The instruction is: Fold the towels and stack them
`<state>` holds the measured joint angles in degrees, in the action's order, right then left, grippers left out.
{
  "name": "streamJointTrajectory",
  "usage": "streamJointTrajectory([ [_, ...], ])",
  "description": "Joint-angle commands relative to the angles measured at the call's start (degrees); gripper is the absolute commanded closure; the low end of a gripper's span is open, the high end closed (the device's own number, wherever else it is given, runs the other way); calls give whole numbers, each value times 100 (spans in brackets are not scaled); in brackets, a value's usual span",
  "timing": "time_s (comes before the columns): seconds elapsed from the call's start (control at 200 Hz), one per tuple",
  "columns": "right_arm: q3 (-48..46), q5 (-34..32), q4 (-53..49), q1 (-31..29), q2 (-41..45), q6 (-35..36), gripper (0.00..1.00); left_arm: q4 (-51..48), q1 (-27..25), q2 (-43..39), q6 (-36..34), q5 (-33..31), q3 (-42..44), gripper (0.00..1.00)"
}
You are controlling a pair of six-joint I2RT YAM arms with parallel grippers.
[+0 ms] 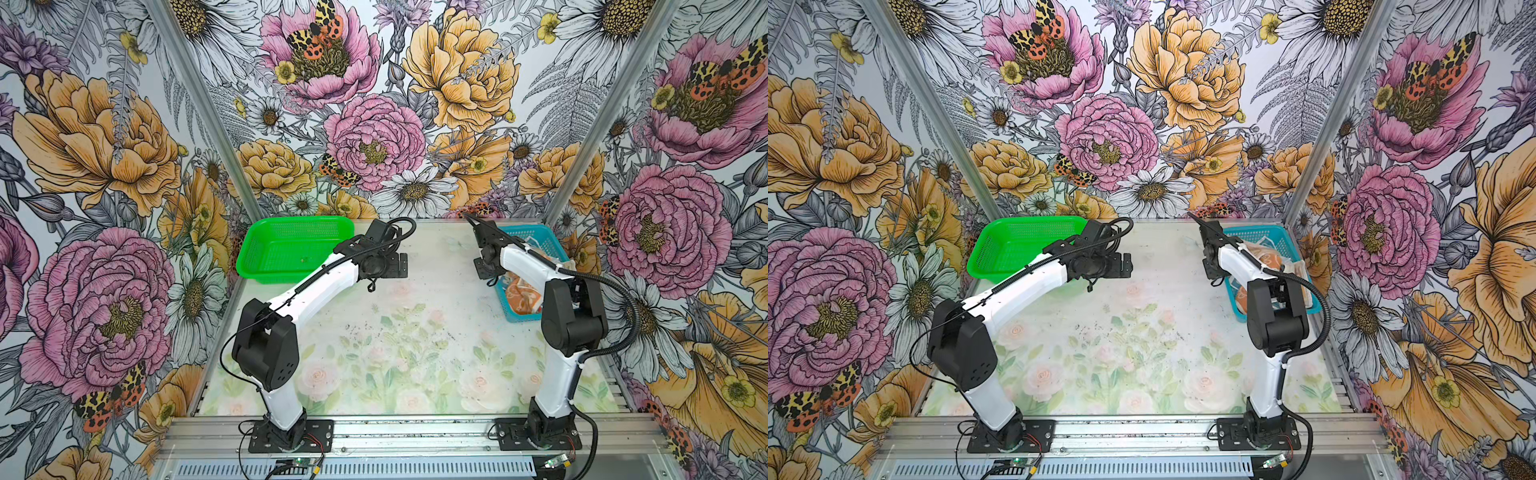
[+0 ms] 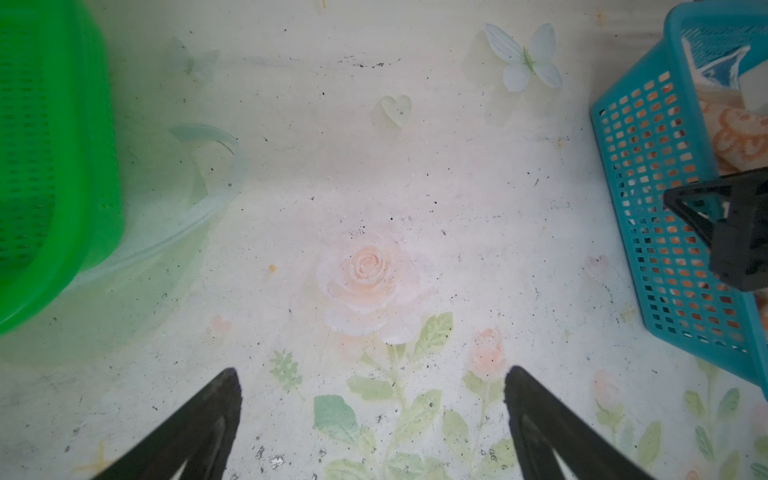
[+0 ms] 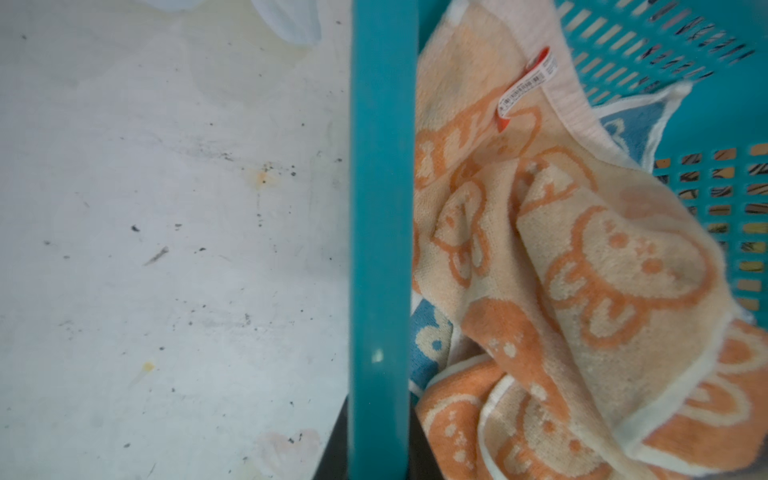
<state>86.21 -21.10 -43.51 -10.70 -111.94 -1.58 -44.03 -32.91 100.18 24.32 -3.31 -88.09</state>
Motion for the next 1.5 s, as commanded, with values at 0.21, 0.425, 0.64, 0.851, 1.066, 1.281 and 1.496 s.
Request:
streamJointTrajectory([
  [0.21,338,37,-334,83,-207,-1,69,105,-115,317,118,46,-344,1],
  [0.425,420,792,-357,233,664,-406,18,102,-300,359,-195,-200,-697,1],
  [0.64,572,1559,-316,1341,1274,-1277,1,100,-646,913,-750,-809,-1520,1],
  [0.851,694,1751,-240,2251,866,-1528,1,92,-764,1604,-1094,-1306,-2610,1],
  [1.066,960,2037,-155,2381,160,-1525,12,80,-766,2418,-1376,-1477,-3731,1],
  [1.281,1234,1759,-169,2187,-363,-1380,28,-56,-685,3061,-1486,-1481,-4484,1],
  [1.496,1275,1699,-191,2053,-526,-1404,77,-204,-535,3180,-1278,-908,-4620,1],
])
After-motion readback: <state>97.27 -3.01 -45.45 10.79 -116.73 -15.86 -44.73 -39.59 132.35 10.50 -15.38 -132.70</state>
